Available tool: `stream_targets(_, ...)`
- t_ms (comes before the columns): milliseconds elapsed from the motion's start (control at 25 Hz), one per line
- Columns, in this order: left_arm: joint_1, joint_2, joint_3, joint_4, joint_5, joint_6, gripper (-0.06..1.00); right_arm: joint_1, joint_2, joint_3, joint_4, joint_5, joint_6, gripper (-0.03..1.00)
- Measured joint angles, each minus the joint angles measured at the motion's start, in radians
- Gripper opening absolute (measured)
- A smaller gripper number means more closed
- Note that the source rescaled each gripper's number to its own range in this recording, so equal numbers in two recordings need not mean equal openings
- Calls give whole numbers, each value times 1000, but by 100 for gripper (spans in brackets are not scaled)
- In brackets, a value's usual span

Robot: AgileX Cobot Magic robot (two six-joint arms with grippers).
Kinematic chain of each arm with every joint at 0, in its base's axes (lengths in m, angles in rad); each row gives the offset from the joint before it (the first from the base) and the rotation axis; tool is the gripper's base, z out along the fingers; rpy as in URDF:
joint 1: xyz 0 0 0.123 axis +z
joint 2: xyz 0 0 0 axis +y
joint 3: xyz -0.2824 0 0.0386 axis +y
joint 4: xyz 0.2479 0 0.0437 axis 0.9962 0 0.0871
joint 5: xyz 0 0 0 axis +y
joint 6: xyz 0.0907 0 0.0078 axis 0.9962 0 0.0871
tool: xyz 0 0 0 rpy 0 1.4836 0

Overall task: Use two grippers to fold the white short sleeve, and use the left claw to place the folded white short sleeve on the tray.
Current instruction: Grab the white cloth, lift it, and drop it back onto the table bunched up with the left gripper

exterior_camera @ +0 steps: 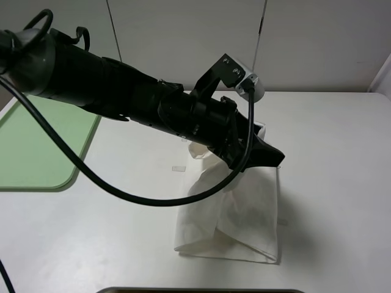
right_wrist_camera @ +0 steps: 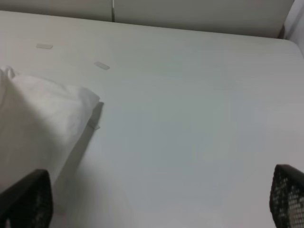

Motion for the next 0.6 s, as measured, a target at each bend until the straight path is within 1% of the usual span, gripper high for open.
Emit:
stream_targets(160,0,0,0,0,-10,-3,68,0,0,0,0,0,0,100)
stream_targets(200,0,0,0,-1,-13,-22,68,0,0,0,0,0,0,100)
stream_targets(320,-1,0,0,-1,-13,-139,68,0,0,0,0,0,0,100)
stream_targets(400,-2,0,0,-2,-13,-185,68,0,0,0,0,0,0,100)
stream_targets(440,-2,0,0,-2,-13,-185,68,0,0,0,0,0,0,100)
stream_targets(480,-3,0,0,-2,-13,-224,68,0,0,0,0,0,0,100)
stream_targets(520,-3,0,0,-3,-9,-283,68,0,0,0,0,0,0,100)
stream_targets(560,-3,0,0,-3,-6,-359,68,0,0,0,0,0,0,100)
stream_targets(600,-3,0,0,-3,10,-461,68,0,0,0,0,0,0,100)
